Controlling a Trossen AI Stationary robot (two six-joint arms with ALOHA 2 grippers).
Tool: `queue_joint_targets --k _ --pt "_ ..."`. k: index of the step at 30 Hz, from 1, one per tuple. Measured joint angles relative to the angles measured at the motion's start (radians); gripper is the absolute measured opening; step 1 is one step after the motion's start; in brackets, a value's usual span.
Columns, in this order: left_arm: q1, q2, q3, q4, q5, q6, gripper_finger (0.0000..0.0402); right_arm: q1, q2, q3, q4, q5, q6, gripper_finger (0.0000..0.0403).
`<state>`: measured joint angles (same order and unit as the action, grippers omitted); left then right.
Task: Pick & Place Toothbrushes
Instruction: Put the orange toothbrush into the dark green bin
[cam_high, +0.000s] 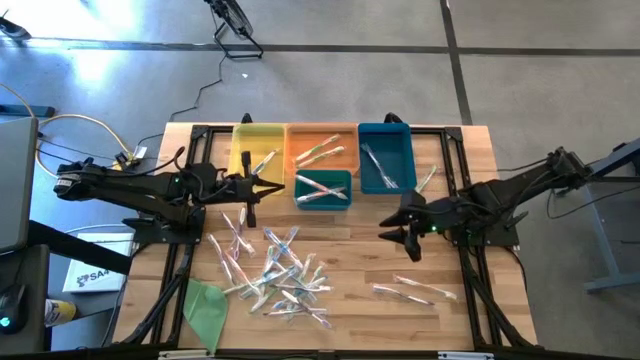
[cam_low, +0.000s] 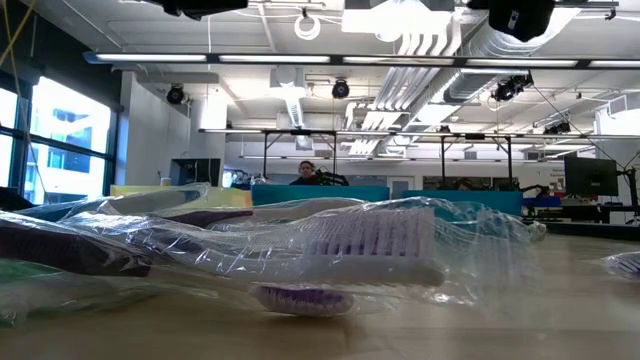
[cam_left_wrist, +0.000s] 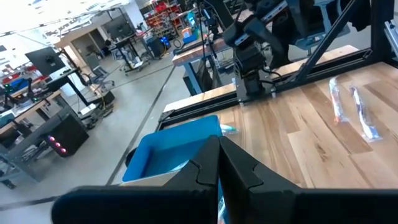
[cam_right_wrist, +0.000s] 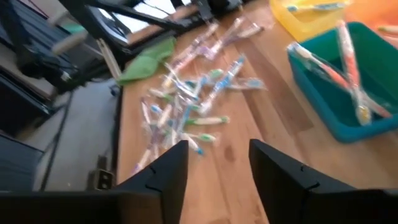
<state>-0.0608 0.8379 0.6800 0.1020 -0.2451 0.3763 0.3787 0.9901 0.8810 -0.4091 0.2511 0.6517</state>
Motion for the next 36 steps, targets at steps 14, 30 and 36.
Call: queue_joint_targets --k 14,30,36 --pt "0.000 0.000 0.000 -0.045 0.000 0.000 0.0000 0.025 0.084 0.074 0.038 0.043 -0.071 0.0018" --pt "0.000 0.000 0.000 -0.087 0.001 0.000 0.0000 0.035 0.262 0.288 -0.483 0.070 0.056 0.0003" --pt "0.000 0.000 0.000 -0.103 0.001 0.000 0.0000 0.035 0.262 0.288 -0.621 0.020 0.156 0.0003"
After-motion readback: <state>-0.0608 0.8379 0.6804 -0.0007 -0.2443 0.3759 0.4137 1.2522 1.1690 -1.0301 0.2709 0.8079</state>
